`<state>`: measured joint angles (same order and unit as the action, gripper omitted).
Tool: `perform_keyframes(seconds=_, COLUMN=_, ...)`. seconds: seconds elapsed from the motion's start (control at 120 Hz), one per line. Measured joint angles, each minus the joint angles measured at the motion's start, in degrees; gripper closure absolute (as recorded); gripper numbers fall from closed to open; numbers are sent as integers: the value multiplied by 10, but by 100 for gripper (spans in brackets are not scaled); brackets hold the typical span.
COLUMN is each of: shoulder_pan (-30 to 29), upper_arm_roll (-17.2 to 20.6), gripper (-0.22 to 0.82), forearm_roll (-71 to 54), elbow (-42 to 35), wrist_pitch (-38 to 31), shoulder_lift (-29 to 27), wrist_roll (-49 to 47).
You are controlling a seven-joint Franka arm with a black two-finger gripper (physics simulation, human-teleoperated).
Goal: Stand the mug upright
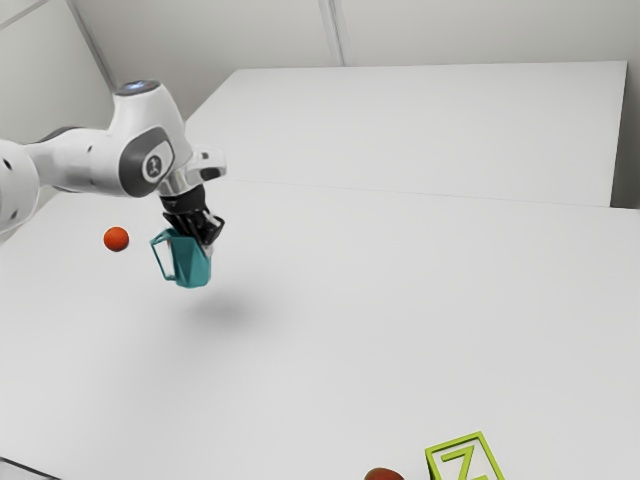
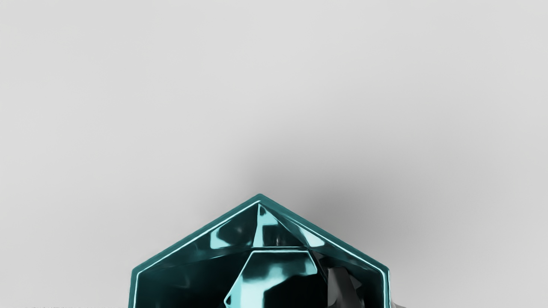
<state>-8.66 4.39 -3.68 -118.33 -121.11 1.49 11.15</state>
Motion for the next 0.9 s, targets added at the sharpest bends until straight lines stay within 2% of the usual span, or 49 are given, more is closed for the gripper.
perform_keyframes(seconds=0.075, shoulder_pan=1, upper_arm_roll=8, gripper=78, forearm_roll=-12, elbow=-39, wrist_pitch=-47, shoulder_lift=-16, wrist_roll=-32)
perform_keyframes(seconds=0.342, shoulder_pan=10, upper_arm_roll=29, gripper=78, forearm_roll=-25, elbow=-98, wrist_pitch=-159, shoulder_lift=-34, wrist_roll=-137)
perform_keyframes(seconds=0.567, shoulder_pan=-3, upper_arm_roll=46, gripper=78, forearm_roll=-25, elbow=-145, wrist_pitch=-202, shoulder_lift=-49, wrist_roll=-221)
perform_keyframes(seconds=0.9, shoulder_pan=-4, upper_arm_roll=47, gripper=78, forearm_roll=-29, elbow=-147, wrist_pitch=-249, shoulder_lift=-12, wrist_roll=-302)
